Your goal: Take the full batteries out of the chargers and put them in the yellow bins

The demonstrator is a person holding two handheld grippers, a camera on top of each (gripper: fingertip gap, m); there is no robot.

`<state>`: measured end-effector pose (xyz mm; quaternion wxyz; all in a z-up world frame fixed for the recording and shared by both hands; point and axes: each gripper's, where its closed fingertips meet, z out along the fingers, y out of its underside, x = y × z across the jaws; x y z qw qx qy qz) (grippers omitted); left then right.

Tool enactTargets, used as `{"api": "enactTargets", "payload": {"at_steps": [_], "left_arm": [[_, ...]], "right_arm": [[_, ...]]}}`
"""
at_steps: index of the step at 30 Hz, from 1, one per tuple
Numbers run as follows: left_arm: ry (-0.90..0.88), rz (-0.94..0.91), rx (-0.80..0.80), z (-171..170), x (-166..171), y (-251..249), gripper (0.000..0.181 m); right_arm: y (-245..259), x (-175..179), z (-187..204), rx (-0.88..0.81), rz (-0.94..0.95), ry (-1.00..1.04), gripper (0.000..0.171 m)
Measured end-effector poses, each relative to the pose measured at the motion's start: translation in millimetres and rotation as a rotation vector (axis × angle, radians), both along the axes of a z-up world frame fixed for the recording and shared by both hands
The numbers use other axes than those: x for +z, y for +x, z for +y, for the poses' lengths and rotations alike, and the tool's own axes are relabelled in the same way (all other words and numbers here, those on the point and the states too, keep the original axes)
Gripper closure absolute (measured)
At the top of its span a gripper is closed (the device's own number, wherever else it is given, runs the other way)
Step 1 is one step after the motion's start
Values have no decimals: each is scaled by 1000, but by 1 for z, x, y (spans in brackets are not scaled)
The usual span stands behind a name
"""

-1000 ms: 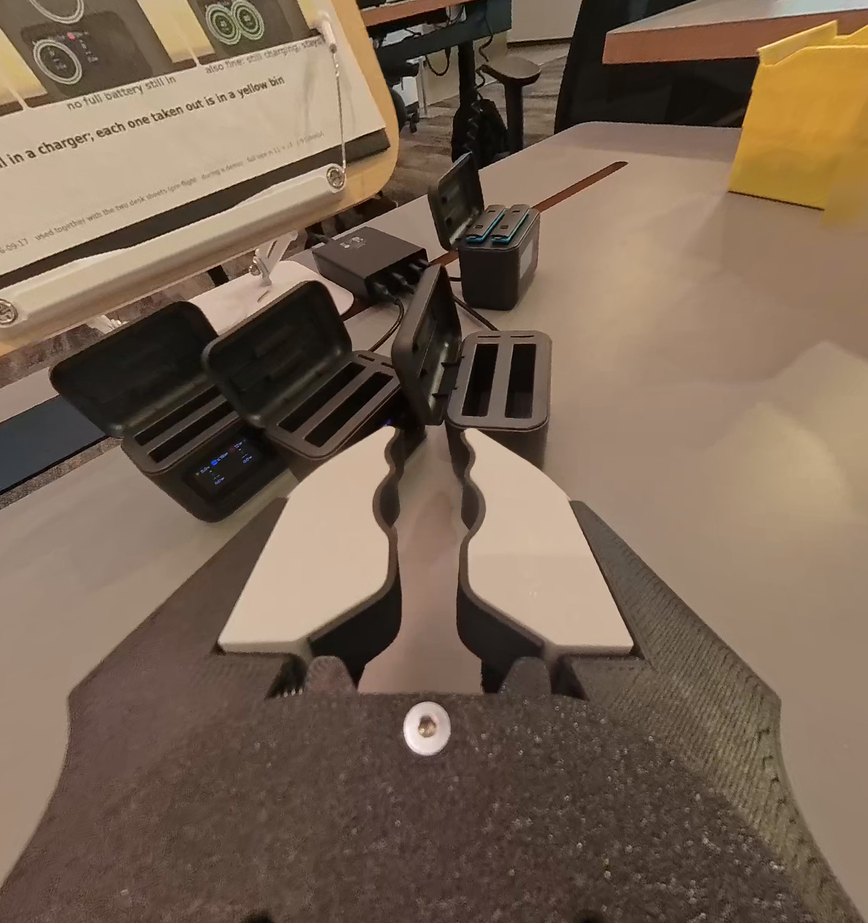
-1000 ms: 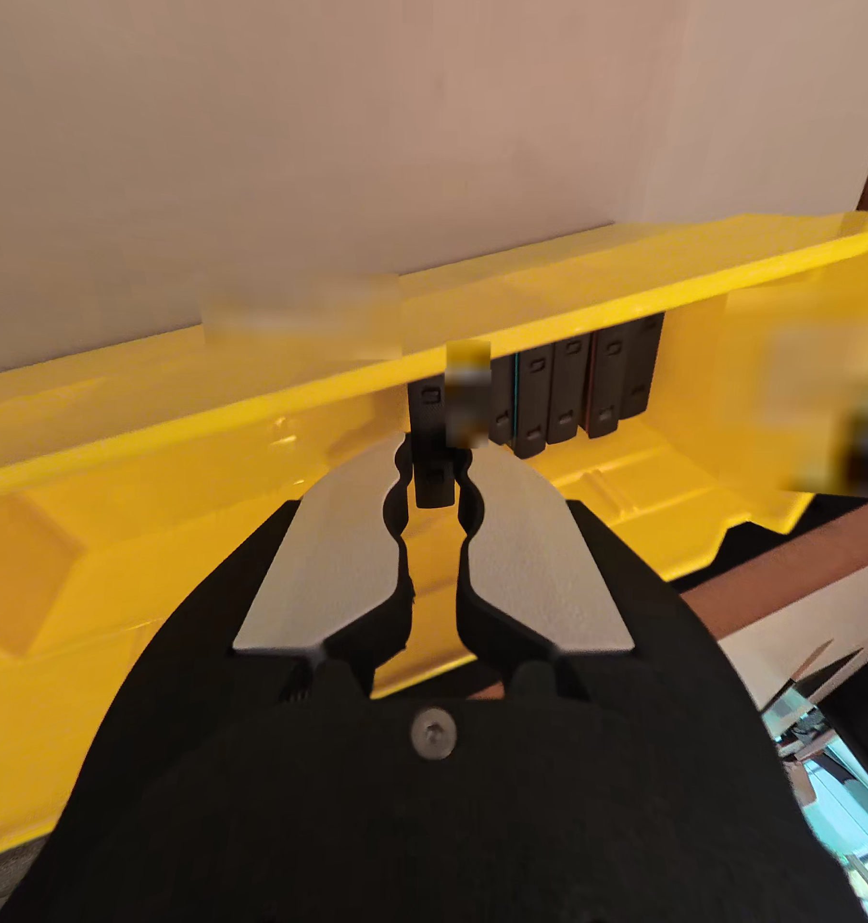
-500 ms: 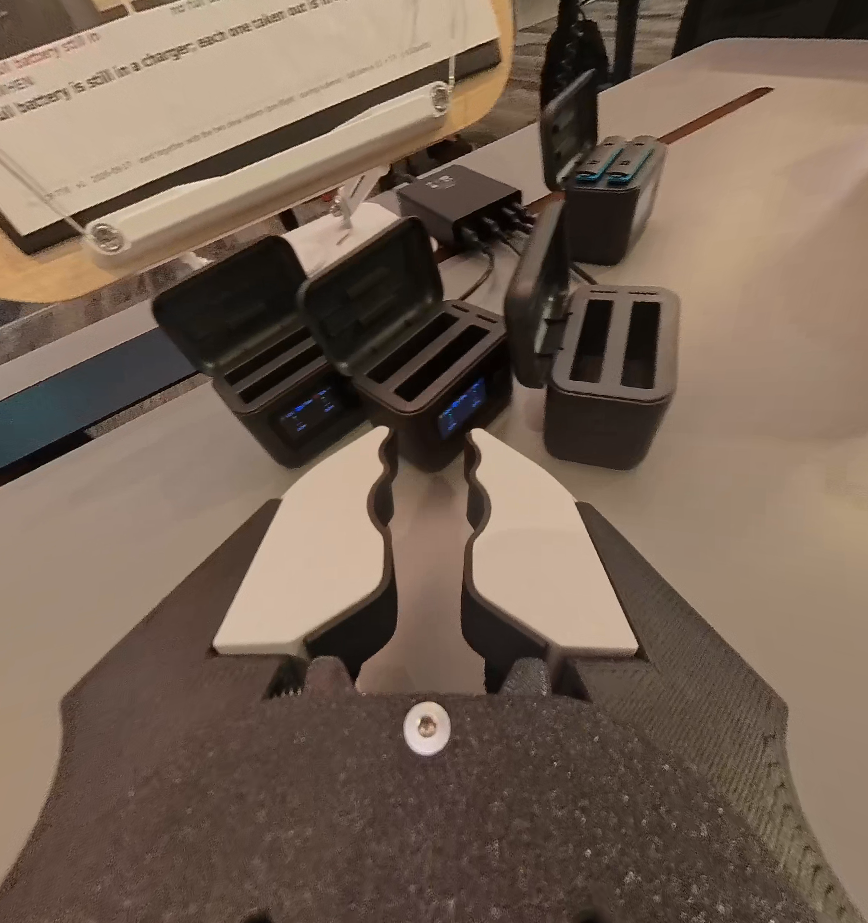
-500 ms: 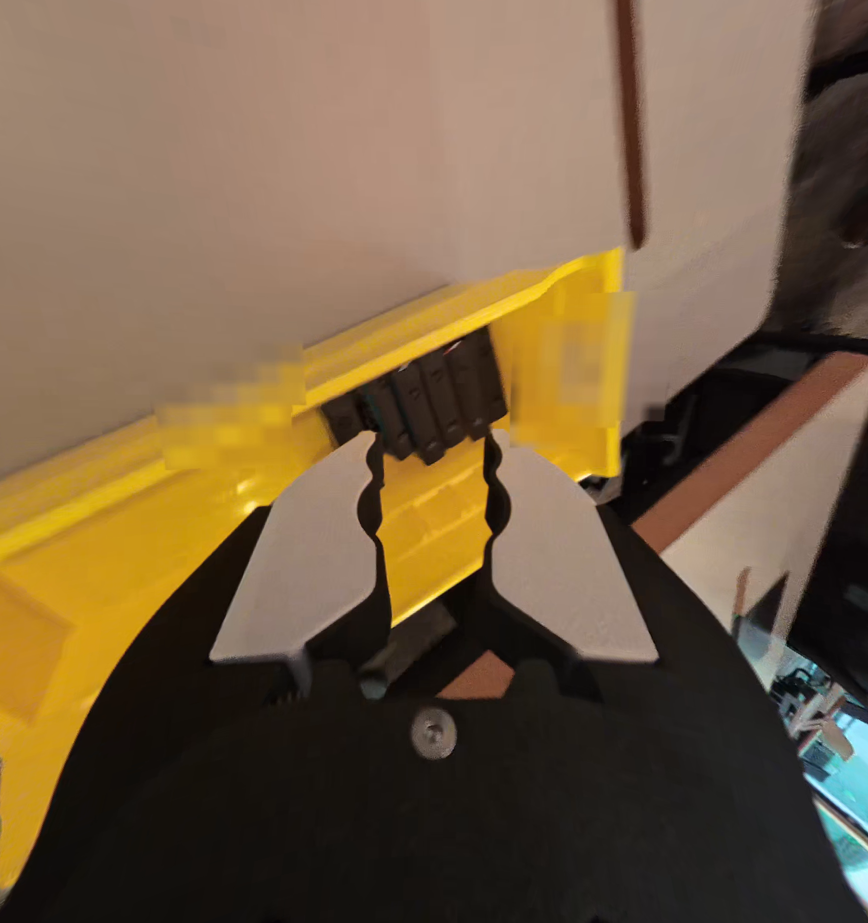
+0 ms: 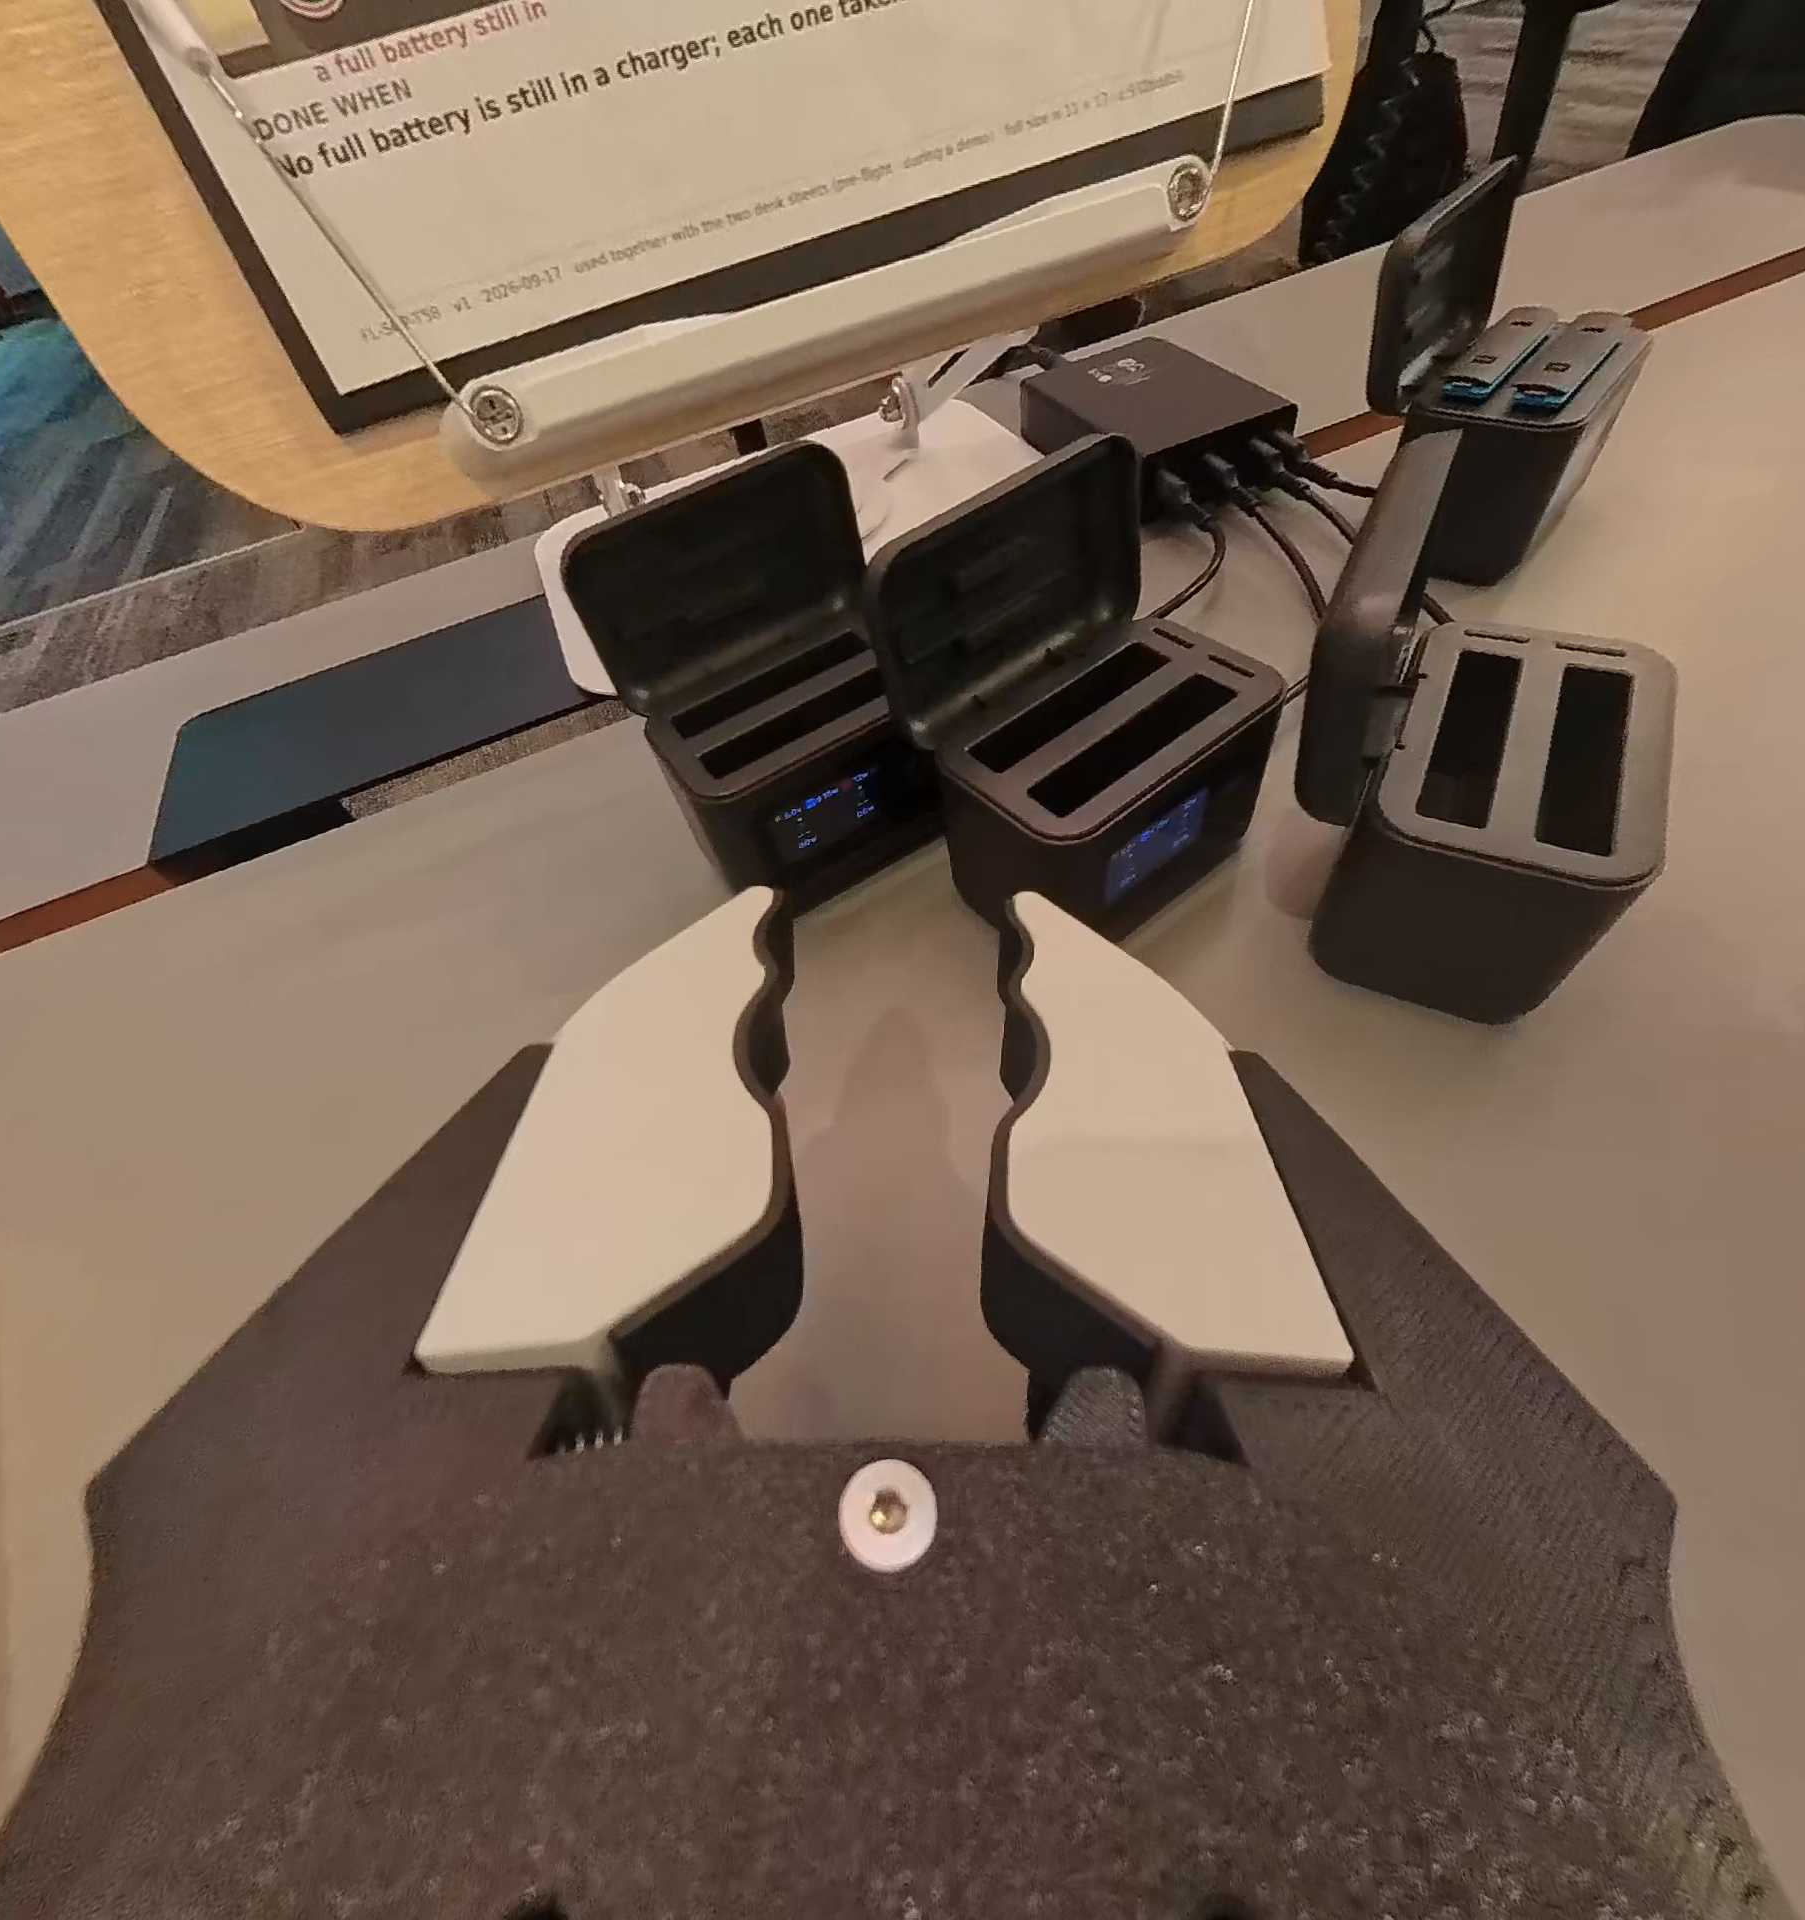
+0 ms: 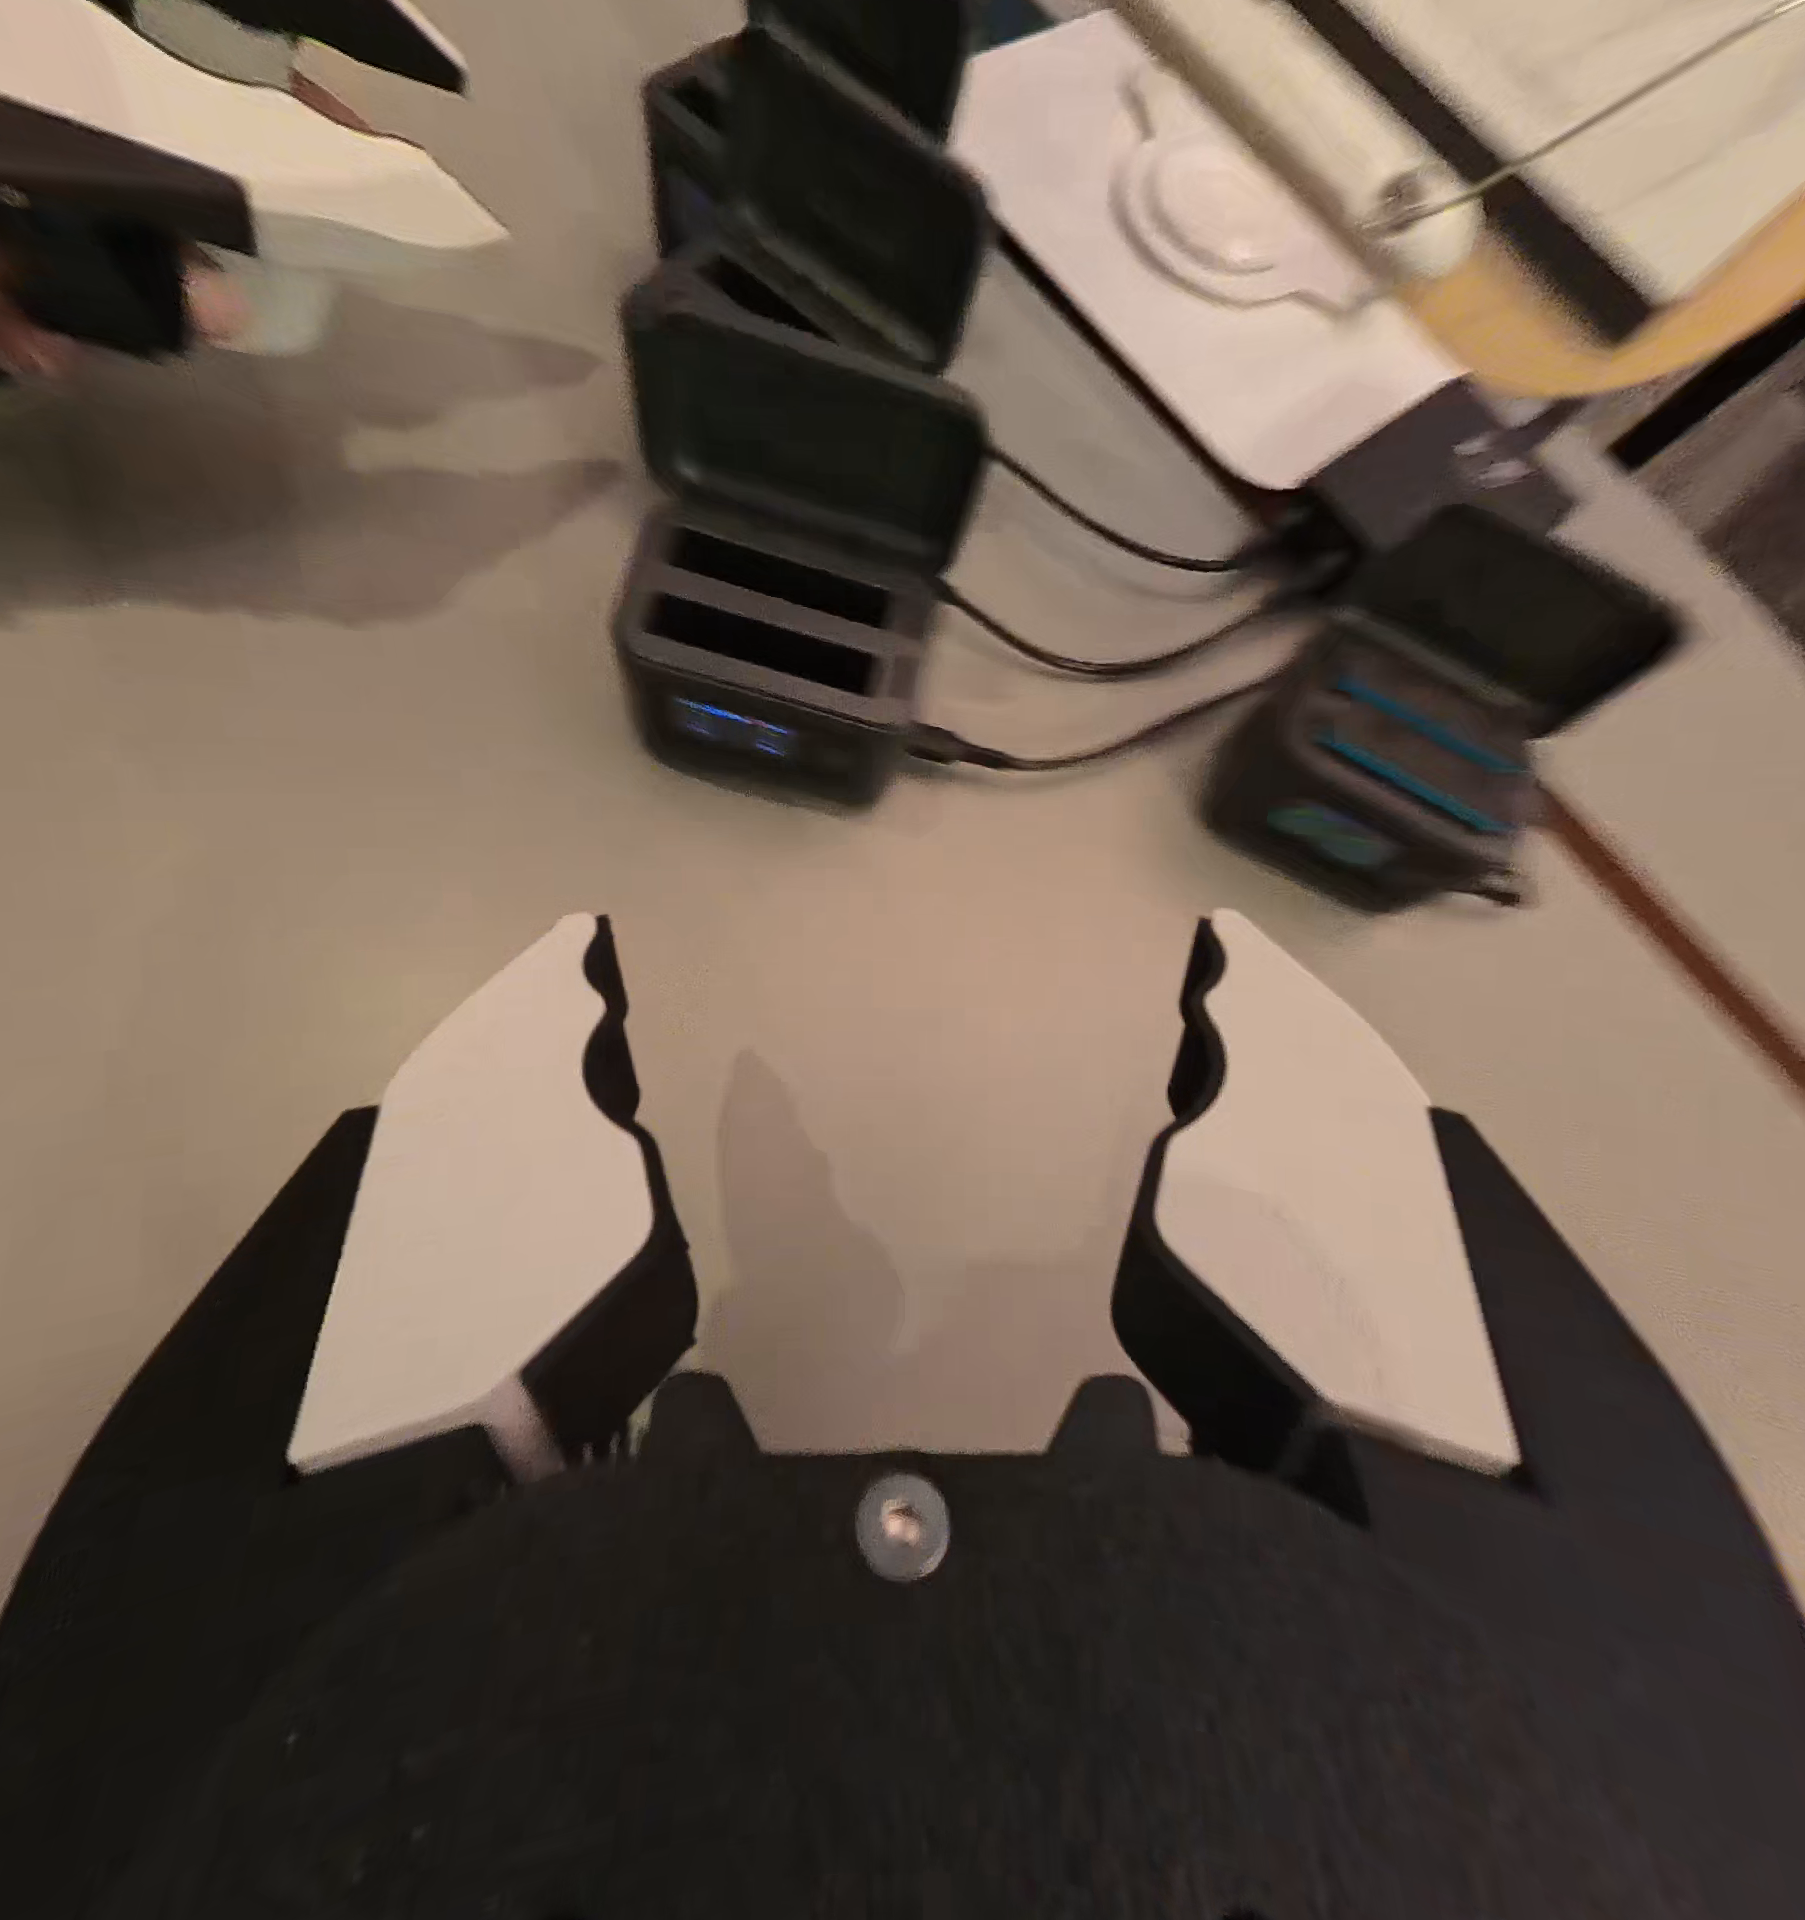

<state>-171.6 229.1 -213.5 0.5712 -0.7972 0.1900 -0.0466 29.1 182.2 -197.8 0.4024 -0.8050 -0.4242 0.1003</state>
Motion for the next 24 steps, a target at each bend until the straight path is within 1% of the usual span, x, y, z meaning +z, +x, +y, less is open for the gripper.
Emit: {"api": "enactTargets", "payload": {"at_steps": [3,5,7,8,9,10,11,14,17,20,24], "left_arm": [[-6,-3,10,1,-2,-3,143],[-4,-8,16,1,-1,-4,143],[-9,-5,27,2,-1,-8,142],[-12,-1,33,2,-2,-10,142],[-18,2,39,3,-3,-12,142],[-29,5,47,4,-6,-15,142],[-44,10,57,5,-9,-17,142],[-101,15,52,9,-20,-16,143],[-149,41,-11,8,-28,-1,152],[-152,104,-43,11,-32,11,155],[-159,122,-61,21,-35,19,157]], "right_arm": [[-44,-38,-2,-57,81,-74,57],[-60,-54,9,-127,85,-58,54],[-68,-63,23,-188,79,-32,54],[-70,-65,31,-215,72,-10,55],[-71,-66,38,-236,67,3,62],[-71,-67,42,-254,70,-1,73],[-73,-67,47,-272,82,-3,77],[-78,-67,57,-323,89,5,78],[-84,-67,67,-361,92,10,79],[-91,-66,77,-387,93,15,78],[-99,-66,92,-422,95,18,78]]}}
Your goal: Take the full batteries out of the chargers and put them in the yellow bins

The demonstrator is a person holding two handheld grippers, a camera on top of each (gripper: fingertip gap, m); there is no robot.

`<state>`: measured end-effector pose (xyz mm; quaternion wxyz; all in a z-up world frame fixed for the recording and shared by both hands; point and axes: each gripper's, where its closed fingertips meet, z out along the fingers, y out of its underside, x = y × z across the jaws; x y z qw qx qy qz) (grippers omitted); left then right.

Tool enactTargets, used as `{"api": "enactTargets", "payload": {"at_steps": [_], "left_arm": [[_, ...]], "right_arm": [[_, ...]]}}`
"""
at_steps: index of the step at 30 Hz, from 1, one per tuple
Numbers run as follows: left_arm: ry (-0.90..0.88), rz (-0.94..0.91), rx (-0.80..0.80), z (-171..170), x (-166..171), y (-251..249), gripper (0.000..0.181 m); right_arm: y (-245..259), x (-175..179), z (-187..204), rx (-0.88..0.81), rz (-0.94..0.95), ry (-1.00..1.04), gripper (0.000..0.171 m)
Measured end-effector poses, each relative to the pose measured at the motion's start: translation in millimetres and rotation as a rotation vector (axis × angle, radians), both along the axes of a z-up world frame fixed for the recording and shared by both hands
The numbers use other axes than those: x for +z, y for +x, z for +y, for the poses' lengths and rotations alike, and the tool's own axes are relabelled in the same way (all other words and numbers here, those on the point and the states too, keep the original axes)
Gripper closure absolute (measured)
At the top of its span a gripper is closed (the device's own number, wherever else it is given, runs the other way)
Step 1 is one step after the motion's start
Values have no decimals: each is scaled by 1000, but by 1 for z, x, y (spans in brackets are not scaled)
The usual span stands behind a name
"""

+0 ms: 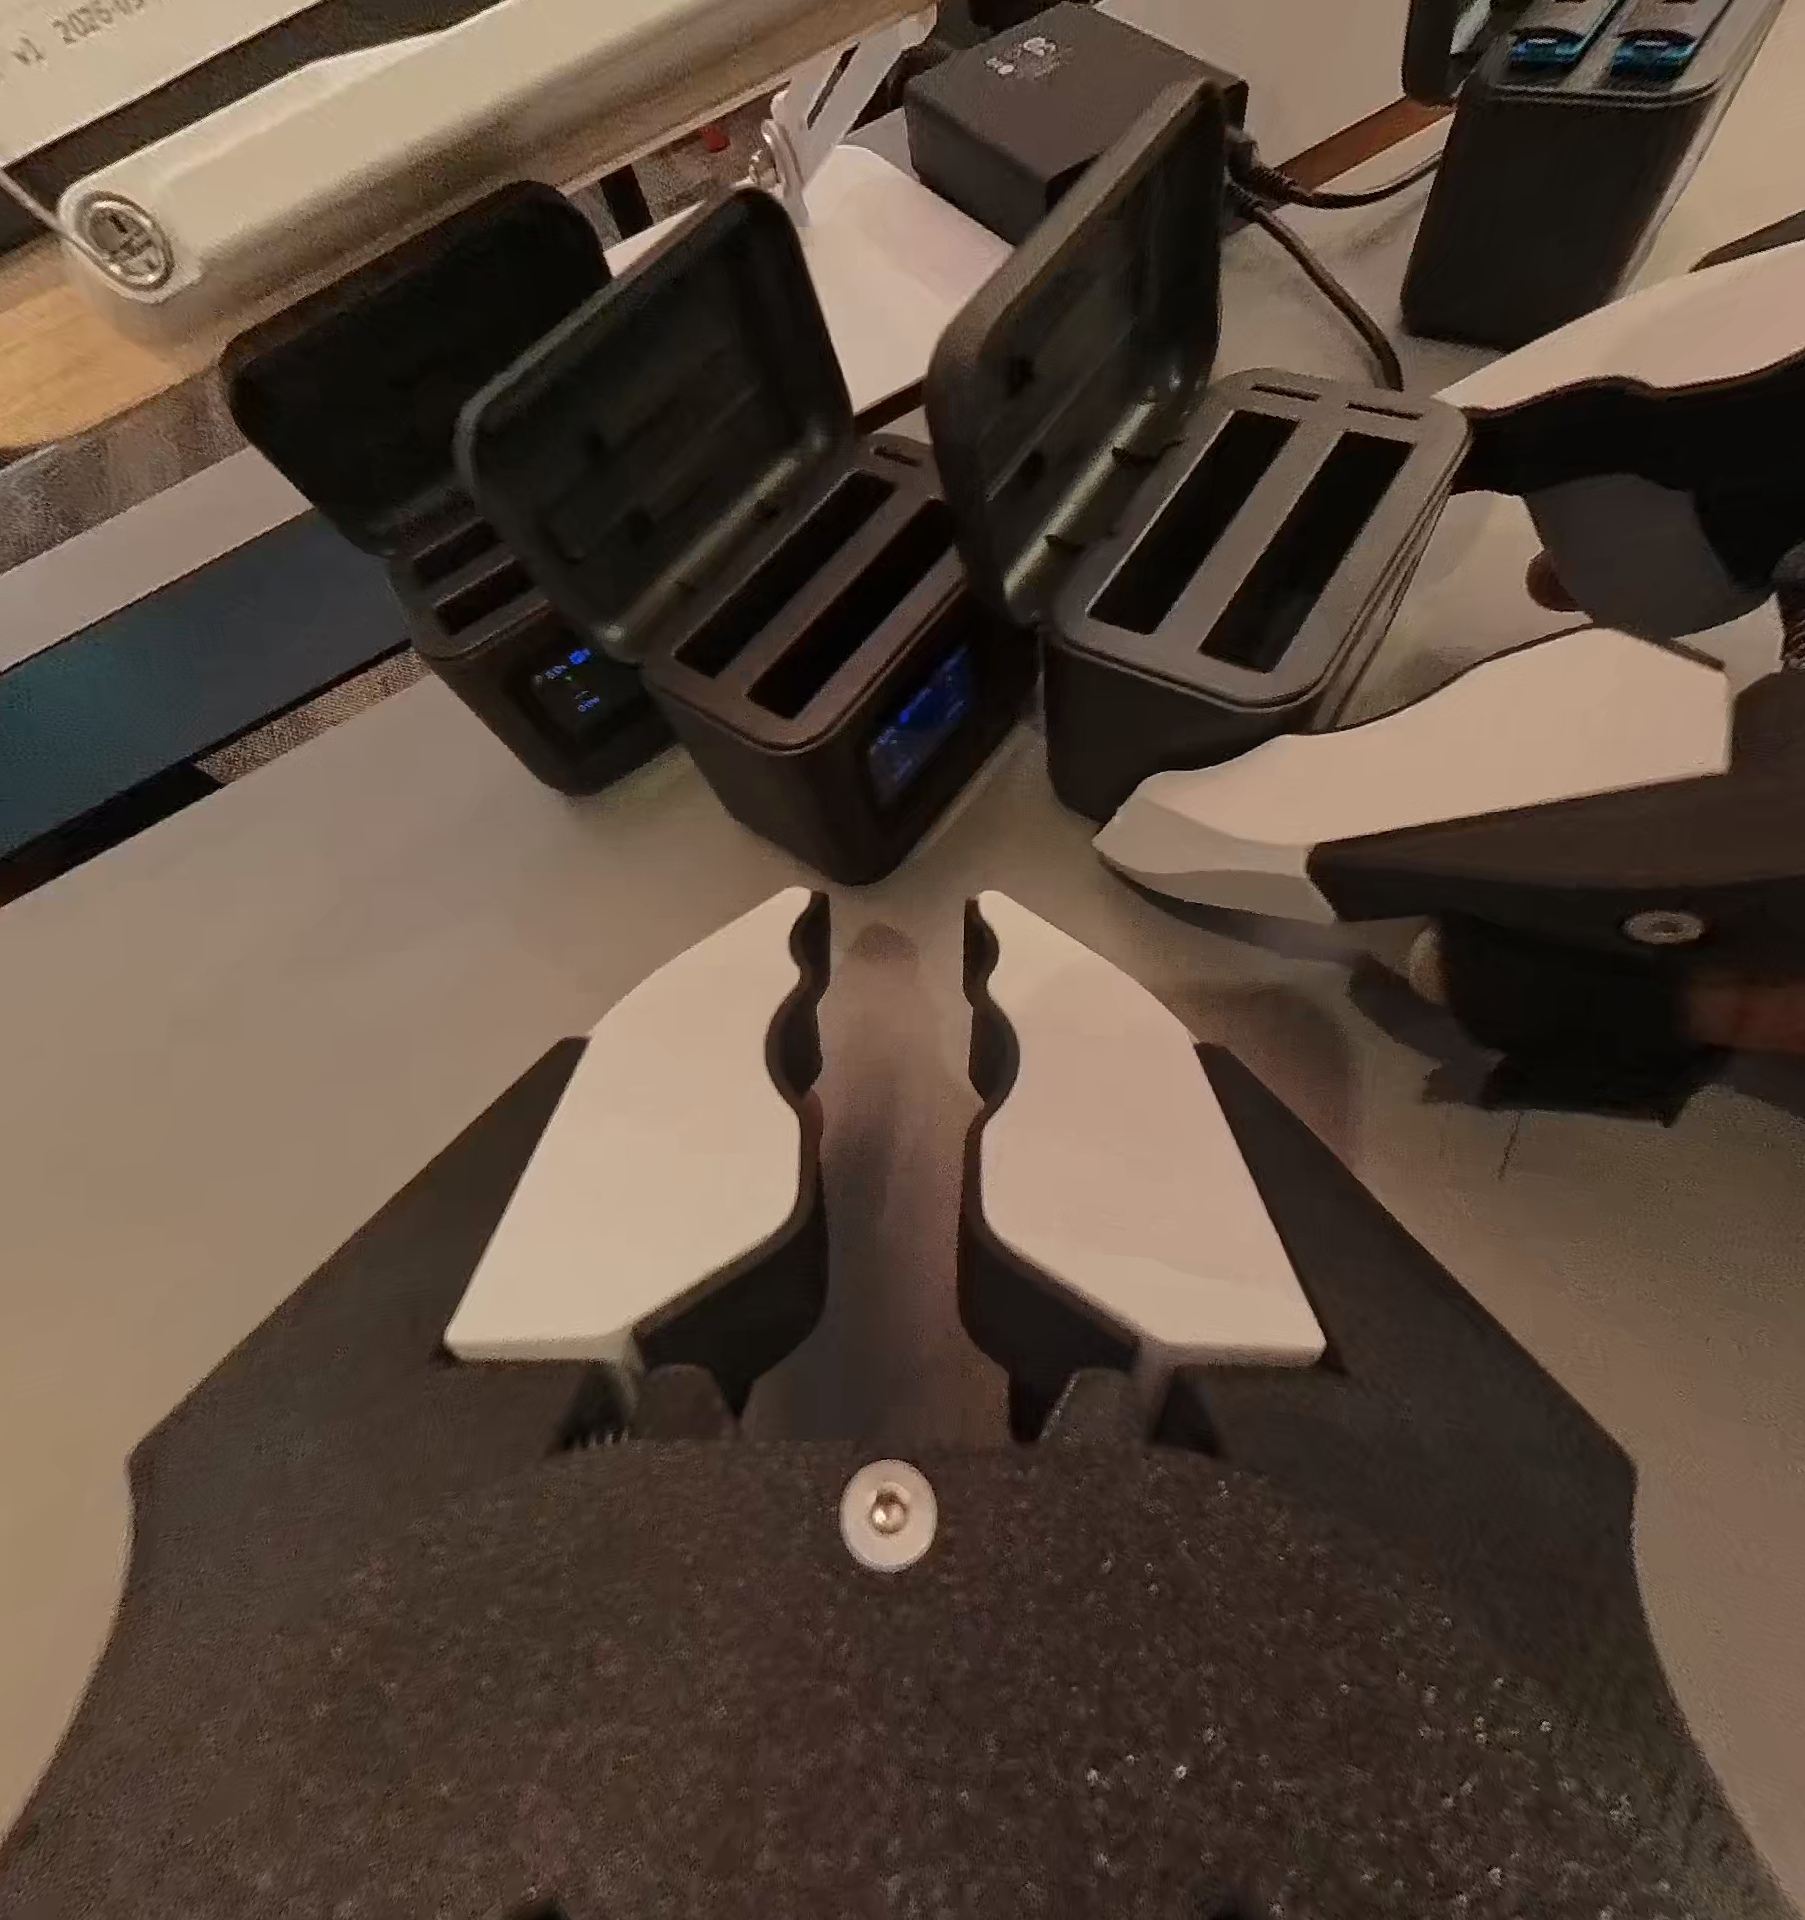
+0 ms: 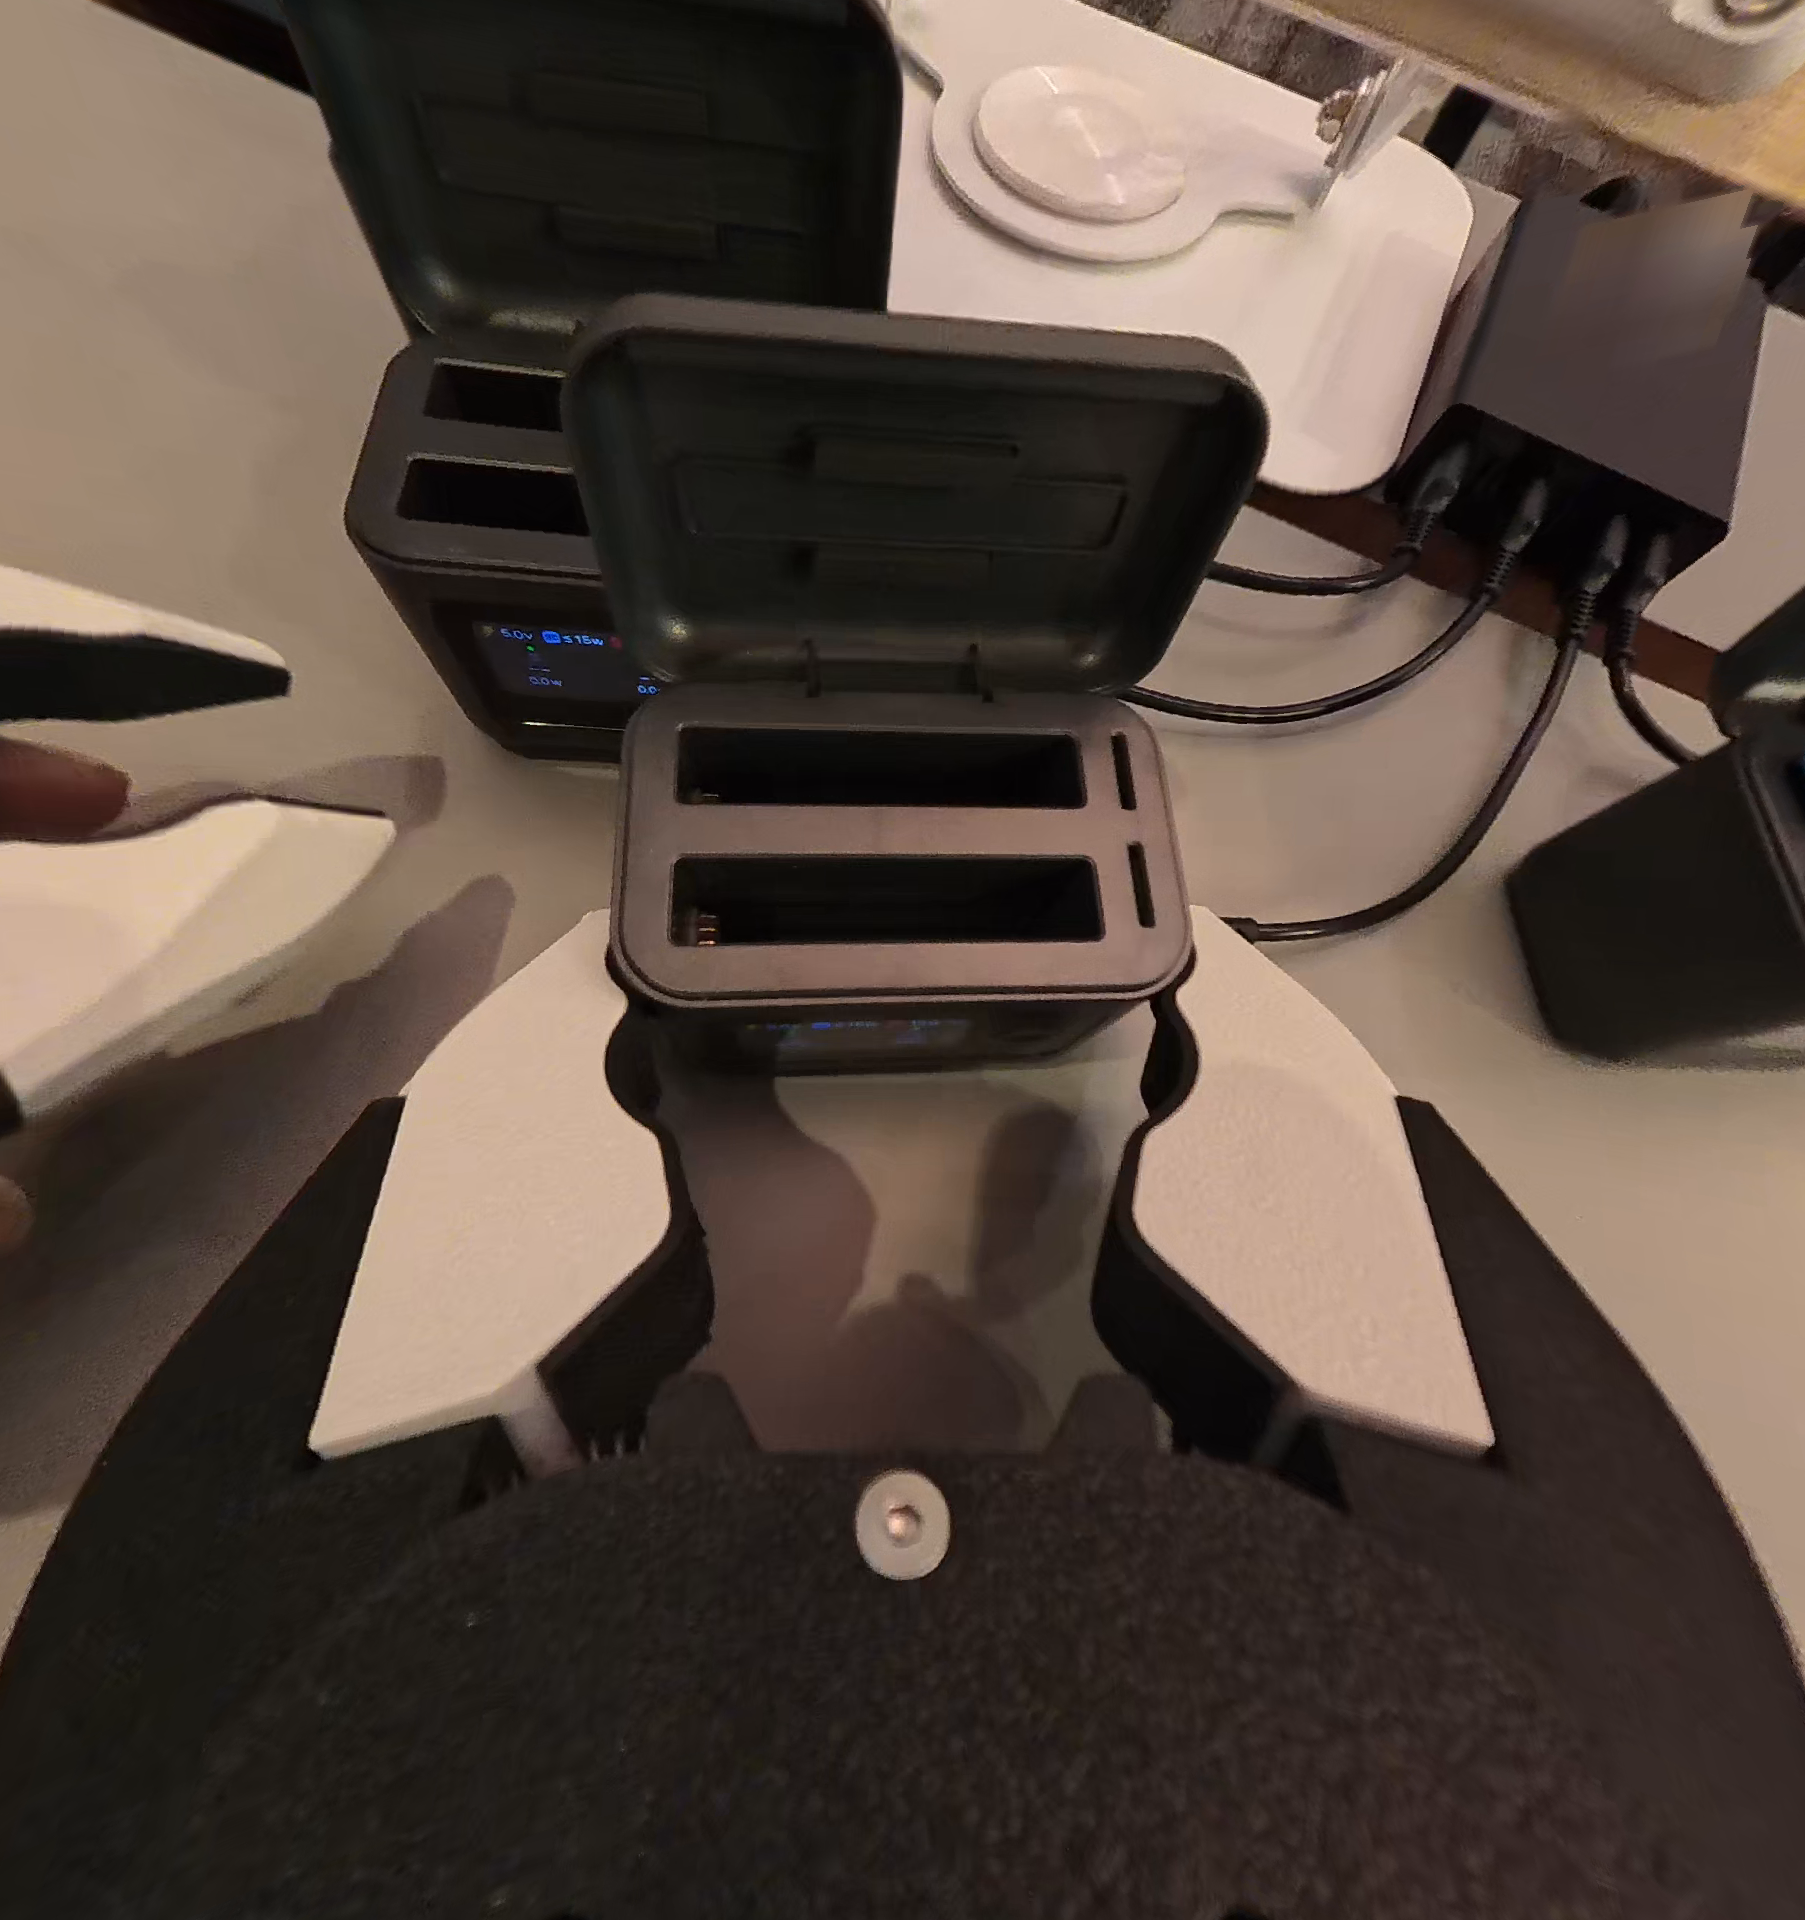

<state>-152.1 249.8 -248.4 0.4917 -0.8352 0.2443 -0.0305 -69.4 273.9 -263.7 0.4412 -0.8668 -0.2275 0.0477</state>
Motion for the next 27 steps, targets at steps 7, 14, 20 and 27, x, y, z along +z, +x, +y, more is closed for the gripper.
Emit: {"api": "enactTargets", "payload": {"at_steps": [7,14,20,27], "left_arm": [[-11,-8,20,12,-1,-2,155],[45,-21,38,8,8,-8,155],[104,-60,54,3,24,-9,155],[144,-120,35,-9,36,1,157]], "right_arm": [[-17,0,15,-8,2,0,78],[-21,9,-4,69,79,-29,72],[53,65,-9,29,105,180,72],[156,38,52,-75,39,163,53]]}}
